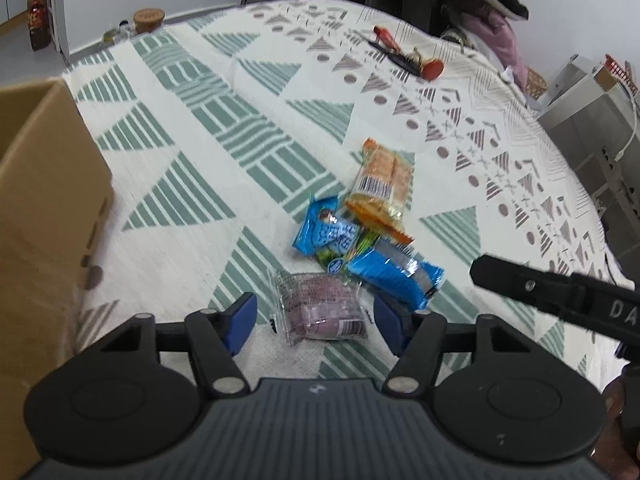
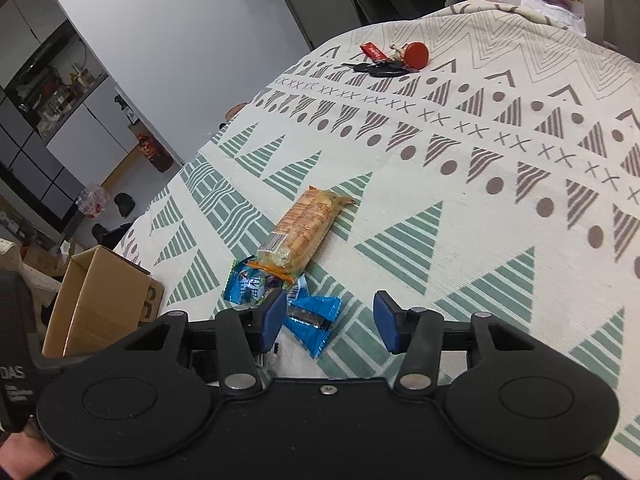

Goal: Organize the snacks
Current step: 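Grasp purple packet with left gripper while right gripper grasps blue packet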

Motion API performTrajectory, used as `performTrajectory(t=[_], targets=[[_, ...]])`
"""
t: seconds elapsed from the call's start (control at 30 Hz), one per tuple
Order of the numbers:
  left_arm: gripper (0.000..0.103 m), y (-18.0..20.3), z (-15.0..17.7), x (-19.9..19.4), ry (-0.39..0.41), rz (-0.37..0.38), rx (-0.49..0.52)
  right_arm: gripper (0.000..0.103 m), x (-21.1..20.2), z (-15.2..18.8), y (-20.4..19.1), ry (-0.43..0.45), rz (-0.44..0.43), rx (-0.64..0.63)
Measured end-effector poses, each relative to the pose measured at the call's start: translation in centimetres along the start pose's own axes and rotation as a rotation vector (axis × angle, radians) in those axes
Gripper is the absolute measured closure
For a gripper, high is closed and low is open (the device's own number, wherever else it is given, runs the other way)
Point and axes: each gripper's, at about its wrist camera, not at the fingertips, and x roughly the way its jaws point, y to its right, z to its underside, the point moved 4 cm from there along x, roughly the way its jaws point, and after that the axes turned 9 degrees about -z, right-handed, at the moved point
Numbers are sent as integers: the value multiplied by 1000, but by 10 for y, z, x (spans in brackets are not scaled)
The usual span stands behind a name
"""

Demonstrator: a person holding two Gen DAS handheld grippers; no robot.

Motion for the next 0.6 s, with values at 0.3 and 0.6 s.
performTrajectory(t=[0.3,0.6], targets=[[68,-8,-5,11,-19,12,-23,54,26,-6,-11,4,-38,-45],[70,-31,-4,0,-18,-18,-51,60,51,3,-16,-57,6,-81]])
